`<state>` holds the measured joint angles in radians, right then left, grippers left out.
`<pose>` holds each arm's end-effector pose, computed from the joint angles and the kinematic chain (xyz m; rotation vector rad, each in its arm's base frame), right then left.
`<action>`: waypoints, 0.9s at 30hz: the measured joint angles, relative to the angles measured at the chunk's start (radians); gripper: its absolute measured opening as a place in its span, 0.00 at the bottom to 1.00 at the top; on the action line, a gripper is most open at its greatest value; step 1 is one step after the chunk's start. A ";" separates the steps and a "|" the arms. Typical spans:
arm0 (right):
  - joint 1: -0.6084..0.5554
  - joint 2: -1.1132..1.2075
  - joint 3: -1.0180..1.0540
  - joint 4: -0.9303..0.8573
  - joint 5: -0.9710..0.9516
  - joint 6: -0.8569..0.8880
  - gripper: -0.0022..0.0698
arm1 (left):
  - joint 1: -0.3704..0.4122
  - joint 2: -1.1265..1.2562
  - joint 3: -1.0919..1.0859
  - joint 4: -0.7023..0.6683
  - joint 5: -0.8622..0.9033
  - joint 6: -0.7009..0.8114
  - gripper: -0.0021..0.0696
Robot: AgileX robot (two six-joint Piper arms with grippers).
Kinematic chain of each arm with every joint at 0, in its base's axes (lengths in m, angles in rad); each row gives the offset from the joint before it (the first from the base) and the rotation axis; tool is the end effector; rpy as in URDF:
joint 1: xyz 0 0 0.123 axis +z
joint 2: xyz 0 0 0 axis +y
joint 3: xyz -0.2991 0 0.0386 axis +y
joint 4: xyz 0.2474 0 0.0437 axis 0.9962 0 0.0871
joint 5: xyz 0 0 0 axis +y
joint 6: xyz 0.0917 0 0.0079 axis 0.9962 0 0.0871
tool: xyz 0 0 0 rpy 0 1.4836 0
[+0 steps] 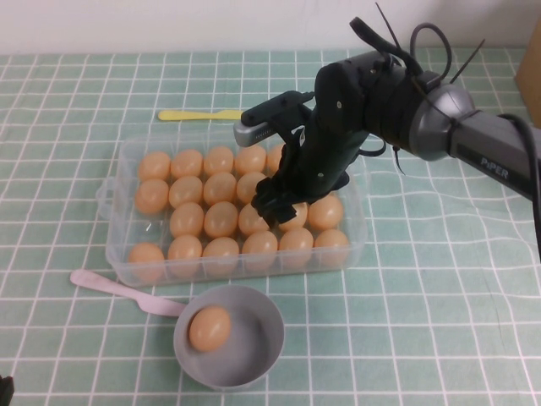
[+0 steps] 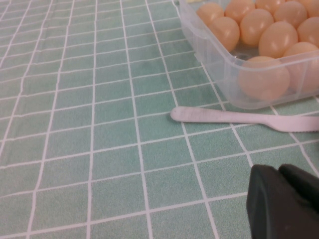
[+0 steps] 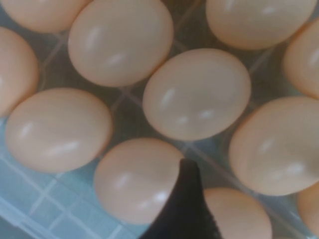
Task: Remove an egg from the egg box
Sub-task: Pick up the egg from the plastic box
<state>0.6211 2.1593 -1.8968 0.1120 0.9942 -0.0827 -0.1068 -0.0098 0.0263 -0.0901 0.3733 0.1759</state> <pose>0.3889 0.2889 0.2441 -0.8994 2.6182 0.2917 0.0359 -0.0069 0.1709 0.2083 1.8604 -0.0409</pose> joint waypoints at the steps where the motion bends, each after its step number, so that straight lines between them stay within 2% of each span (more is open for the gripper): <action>1: 0.000 0.000 0.000 0.000 -0.004 0.000 0.76 | 0.000 0.000 0.000 0.000 0.000 0.000 0.02; 27: 0.000 0.029 0.000 -0.011 -0.009 -0.004 0.75 | 0.000 0.000 0.000 0.000 0.000 0.000 0.02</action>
<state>0.6211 2.1883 -1.8968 0.1015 0.9850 -0.0870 -0.1068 -0.0098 0.0263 -0.0901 0.3733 0.1759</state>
